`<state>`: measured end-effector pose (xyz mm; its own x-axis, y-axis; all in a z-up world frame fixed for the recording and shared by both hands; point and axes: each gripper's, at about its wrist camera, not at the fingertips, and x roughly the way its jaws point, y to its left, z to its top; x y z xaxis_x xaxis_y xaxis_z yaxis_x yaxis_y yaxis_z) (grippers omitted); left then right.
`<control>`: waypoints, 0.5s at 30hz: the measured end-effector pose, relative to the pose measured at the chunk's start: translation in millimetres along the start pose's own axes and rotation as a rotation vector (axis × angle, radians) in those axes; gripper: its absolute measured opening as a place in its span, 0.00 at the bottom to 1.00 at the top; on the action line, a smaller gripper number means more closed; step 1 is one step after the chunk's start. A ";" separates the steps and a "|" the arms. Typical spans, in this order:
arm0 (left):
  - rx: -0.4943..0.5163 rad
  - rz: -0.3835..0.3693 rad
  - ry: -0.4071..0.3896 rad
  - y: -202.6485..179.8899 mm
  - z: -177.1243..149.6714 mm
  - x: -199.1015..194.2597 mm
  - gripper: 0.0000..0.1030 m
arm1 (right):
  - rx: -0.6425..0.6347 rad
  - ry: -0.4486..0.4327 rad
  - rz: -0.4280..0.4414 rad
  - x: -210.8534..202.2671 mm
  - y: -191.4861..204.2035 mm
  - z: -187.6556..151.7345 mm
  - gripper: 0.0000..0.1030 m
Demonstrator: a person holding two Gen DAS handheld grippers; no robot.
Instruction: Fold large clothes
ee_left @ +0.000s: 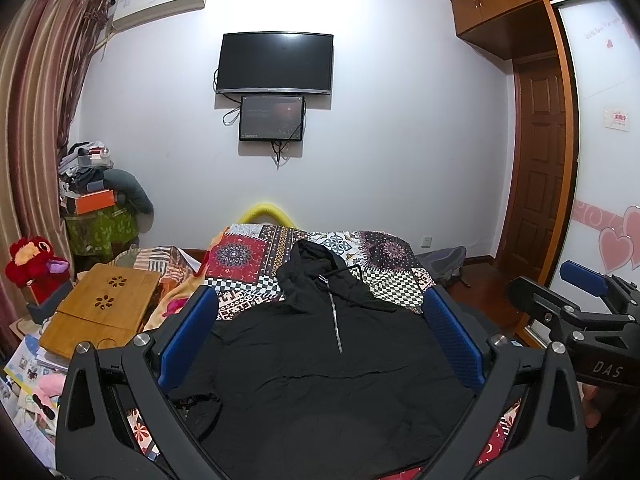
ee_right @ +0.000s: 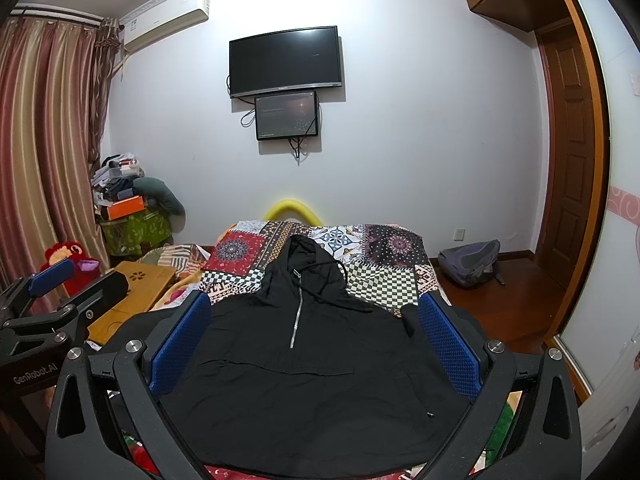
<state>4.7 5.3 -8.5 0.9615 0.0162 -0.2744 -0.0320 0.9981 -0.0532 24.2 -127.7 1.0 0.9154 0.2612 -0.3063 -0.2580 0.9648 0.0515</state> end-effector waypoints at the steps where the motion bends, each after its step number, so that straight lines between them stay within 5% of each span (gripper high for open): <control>1: 0.000 -0.001 0.001 0.0 -0.1 0.2 1.00 | 0.000 0.000 0.000 -0.2 -0.1 -0.1 1.00; 15: -0.001 0.001 0.002 -0.3 0.5 1.0 1.00 | -0.001 0.001 -0.001 -0.9 0.7 -0.5 1.00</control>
<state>5.8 5.0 -8.3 0.9610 0.0170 -0.2761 -0.0331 0.9980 -0.0539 23.0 -127.3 0.8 0.9154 0.2604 -0.3069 -0.2576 0.9649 0.0503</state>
